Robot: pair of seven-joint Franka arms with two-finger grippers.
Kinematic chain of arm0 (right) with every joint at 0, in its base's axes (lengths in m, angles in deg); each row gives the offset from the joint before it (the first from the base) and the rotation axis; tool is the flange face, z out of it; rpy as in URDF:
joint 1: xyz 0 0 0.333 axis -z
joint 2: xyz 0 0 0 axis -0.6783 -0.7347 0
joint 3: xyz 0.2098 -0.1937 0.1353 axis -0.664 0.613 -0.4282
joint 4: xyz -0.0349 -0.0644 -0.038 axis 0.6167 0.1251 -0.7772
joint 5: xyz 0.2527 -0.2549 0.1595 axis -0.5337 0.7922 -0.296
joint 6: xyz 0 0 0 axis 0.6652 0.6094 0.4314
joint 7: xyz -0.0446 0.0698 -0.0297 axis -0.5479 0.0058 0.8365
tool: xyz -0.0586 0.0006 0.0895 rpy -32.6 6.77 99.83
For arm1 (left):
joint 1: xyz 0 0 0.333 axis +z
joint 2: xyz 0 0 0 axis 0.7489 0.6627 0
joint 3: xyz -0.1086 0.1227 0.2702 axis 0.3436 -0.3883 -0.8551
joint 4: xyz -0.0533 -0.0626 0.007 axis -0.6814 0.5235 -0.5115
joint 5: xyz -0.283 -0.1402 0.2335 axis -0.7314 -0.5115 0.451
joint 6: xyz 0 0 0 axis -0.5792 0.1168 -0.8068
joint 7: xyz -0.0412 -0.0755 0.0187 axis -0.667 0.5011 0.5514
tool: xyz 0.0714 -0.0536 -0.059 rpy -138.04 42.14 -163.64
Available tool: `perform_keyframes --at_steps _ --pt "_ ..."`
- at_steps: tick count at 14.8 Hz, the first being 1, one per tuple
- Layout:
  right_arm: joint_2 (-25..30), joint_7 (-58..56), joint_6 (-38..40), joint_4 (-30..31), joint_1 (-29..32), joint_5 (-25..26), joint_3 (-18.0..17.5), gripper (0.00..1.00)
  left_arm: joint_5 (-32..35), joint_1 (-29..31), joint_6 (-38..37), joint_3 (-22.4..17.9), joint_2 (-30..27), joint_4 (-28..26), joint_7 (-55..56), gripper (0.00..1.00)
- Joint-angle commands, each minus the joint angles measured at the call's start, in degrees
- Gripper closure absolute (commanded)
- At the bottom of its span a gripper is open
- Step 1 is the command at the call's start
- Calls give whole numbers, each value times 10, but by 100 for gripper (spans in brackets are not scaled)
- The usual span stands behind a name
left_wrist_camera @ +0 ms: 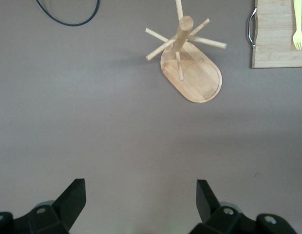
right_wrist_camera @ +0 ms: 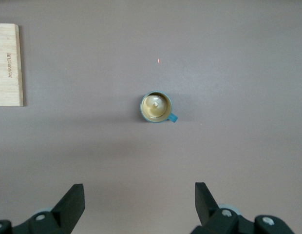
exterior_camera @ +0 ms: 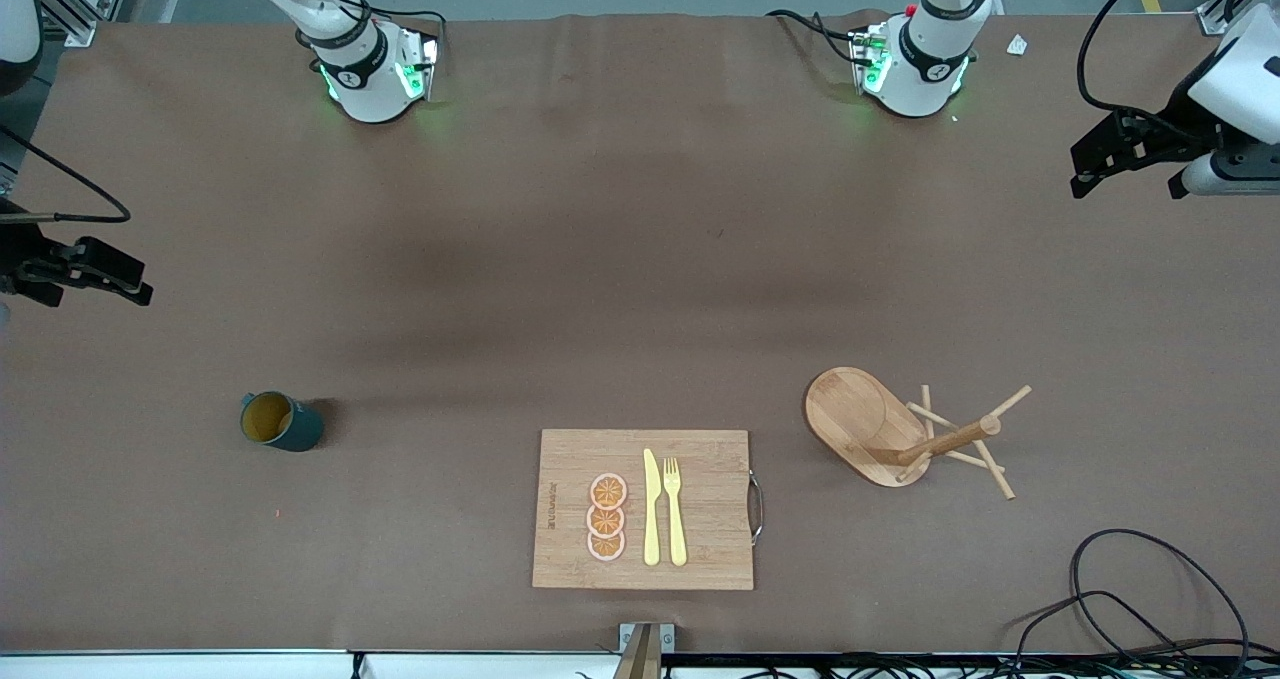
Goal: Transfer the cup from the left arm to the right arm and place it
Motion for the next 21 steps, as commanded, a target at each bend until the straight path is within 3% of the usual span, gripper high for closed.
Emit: perform_keyframes --at_steps 1,6,9,13,21 --pt "10 9 -7 20 10 -2 -6 0 -11 8 -17 7 -7 8 -3 0" --pt "14 9 -39 20 8 -4 -8 0 -12 7 -36 7 0 20 -2 0" --pt "36 9 -88 66 10 -23 -6 0 -11 9 -37 6 0 20 -9 0" --pt "39 7 -13 41 9 -17 -5 0 -10 5 -37 7 0 21 -7 0" --pt "38 0 -12 24 8 -15 -8 0 -11 5 -37 7 0 21 -8 0"
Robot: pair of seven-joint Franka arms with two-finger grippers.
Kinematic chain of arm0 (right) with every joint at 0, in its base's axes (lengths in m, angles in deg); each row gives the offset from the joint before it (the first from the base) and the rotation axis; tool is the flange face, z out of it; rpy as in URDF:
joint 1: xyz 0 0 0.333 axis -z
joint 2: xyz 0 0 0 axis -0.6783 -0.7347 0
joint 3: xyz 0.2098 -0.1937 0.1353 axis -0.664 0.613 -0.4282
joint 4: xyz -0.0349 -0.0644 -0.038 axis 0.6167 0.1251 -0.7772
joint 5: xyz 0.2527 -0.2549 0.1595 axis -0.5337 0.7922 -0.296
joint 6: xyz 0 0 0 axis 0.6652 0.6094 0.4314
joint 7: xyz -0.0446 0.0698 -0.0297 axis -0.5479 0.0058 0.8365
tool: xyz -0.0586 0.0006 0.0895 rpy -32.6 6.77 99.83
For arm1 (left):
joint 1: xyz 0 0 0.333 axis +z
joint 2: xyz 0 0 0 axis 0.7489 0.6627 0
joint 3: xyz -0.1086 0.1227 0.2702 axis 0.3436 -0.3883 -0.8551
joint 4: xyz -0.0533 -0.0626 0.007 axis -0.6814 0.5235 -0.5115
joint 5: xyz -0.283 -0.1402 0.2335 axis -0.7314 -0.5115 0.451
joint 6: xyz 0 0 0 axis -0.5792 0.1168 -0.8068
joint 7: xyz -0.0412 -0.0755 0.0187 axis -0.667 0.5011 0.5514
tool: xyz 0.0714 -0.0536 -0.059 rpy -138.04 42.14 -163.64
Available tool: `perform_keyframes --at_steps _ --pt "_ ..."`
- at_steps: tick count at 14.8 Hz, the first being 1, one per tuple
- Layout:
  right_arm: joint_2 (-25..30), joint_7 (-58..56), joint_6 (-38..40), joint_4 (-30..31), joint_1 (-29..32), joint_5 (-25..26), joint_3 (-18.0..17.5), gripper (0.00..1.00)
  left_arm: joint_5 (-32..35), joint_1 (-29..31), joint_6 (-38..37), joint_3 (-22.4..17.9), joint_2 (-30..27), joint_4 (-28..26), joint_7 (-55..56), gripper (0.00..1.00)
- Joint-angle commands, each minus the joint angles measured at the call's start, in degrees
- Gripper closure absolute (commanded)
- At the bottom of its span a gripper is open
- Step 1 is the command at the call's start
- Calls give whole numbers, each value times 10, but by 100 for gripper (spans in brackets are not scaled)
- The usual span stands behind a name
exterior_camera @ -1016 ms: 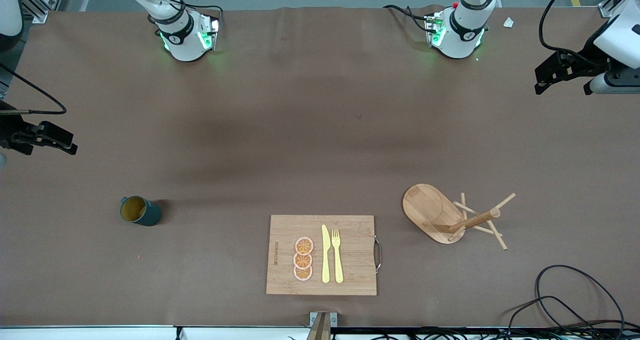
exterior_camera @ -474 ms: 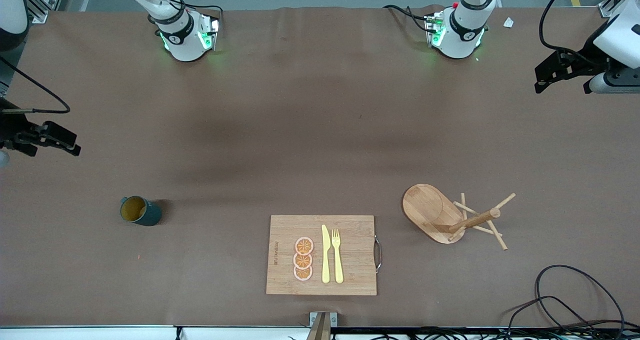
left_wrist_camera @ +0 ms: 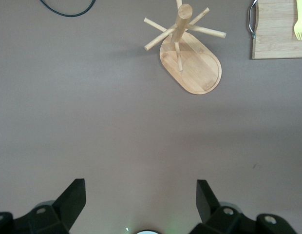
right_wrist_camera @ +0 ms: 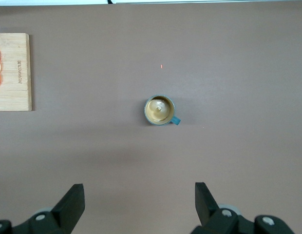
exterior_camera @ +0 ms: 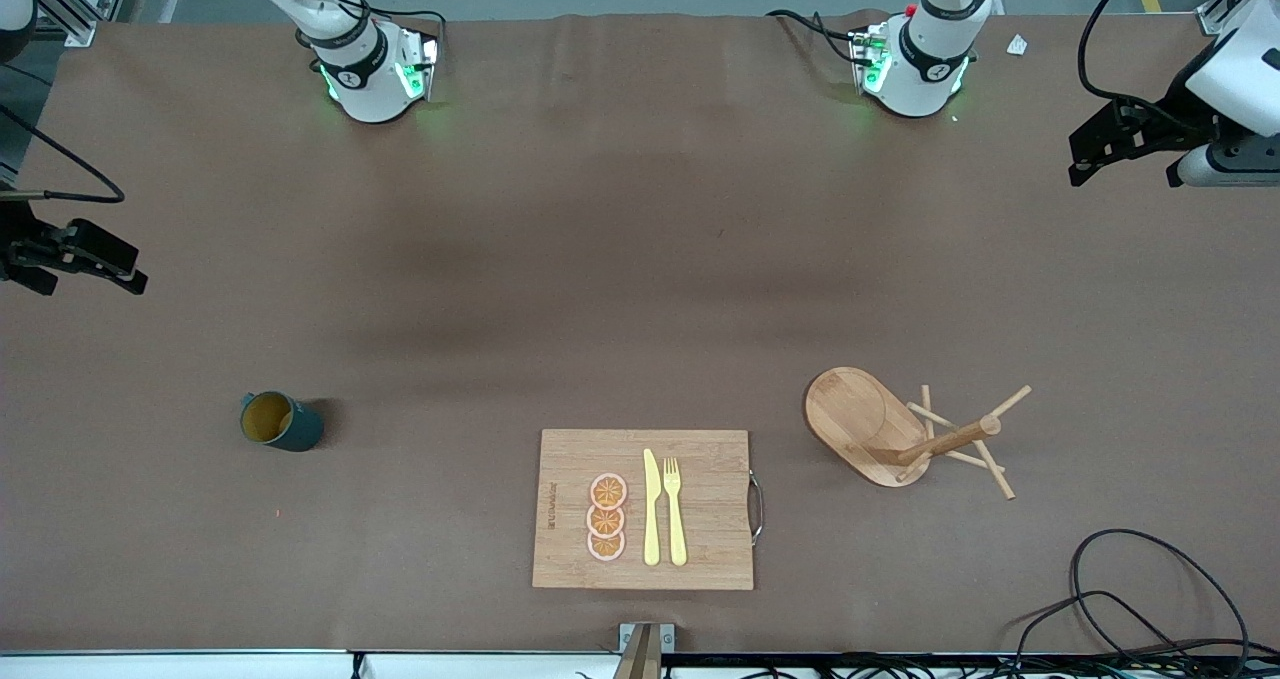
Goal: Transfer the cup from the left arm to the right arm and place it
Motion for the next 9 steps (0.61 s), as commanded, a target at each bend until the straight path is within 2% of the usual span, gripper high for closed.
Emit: perform_keyframes --at_steps 1,9 --pt "8 3 6 2 9 -4 -7 0 -10 5 -12 4 0 10 -8 0" --pt "8 -1 7 1 14 -6 -5 0 -10 3 -24 5 0 11 -5 0"
